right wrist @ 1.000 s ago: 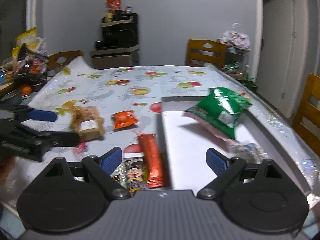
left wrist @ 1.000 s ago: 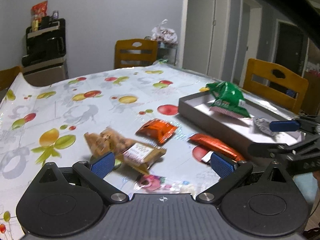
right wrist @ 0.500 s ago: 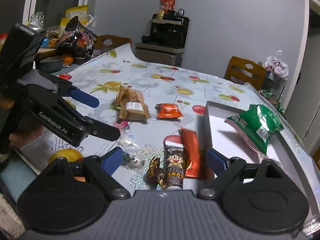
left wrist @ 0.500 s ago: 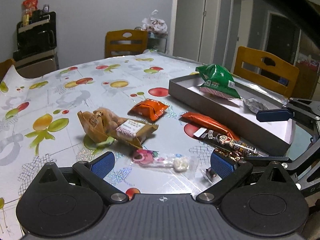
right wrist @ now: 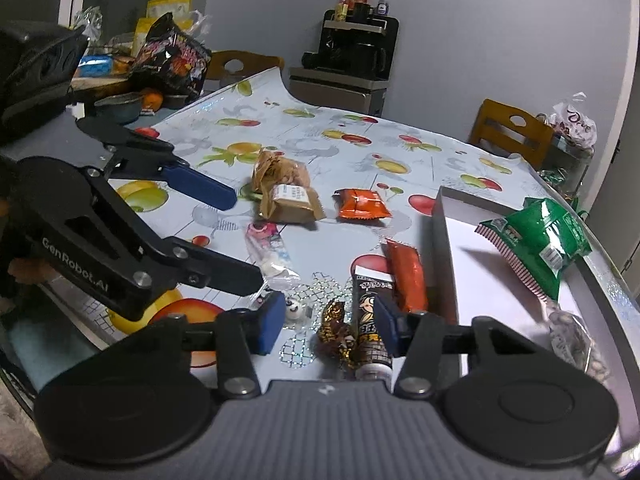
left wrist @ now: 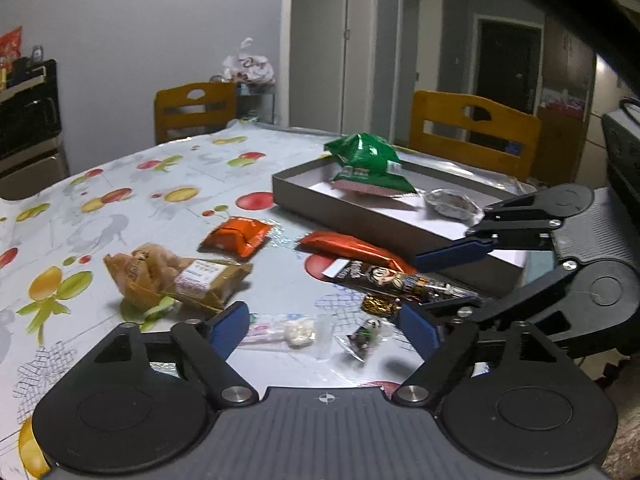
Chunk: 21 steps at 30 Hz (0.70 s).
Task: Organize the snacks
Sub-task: 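Grasp the gold-wrapped chocolate with the right tool while the left tool grasps the panda candy packet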
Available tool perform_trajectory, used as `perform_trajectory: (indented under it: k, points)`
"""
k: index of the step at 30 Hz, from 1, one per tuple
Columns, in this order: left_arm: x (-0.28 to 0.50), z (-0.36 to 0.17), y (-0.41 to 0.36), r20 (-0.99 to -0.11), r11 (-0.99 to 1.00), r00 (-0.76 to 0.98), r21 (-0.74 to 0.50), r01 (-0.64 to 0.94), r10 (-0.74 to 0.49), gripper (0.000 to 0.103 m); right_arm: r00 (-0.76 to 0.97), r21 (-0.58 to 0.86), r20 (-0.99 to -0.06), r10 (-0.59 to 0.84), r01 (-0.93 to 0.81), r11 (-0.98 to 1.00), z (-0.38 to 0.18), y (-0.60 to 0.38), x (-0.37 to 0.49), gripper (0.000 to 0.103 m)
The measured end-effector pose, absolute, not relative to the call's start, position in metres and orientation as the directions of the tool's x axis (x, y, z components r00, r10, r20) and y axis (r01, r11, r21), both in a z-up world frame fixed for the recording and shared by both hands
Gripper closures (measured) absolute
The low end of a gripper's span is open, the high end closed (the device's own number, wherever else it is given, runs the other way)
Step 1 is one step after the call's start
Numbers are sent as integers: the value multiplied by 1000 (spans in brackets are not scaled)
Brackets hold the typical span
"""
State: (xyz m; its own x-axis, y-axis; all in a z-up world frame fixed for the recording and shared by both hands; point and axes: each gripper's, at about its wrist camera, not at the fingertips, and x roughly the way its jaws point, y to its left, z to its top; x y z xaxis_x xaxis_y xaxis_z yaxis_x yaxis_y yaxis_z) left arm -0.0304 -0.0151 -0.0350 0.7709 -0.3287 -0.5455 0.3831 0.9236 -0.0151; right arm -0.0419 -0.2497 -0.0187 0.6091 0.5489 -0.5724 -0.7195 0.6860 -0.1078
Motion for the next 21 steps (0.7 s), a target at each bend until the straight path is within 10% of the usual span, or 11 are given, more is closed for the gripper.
perform_trajectory:
  k: [21]
  points:
    - [-7,-51,-32,-612,882,675,-82,464,-412,75,543,-47,-642,541,-732,679,-36,-246,-32,74]
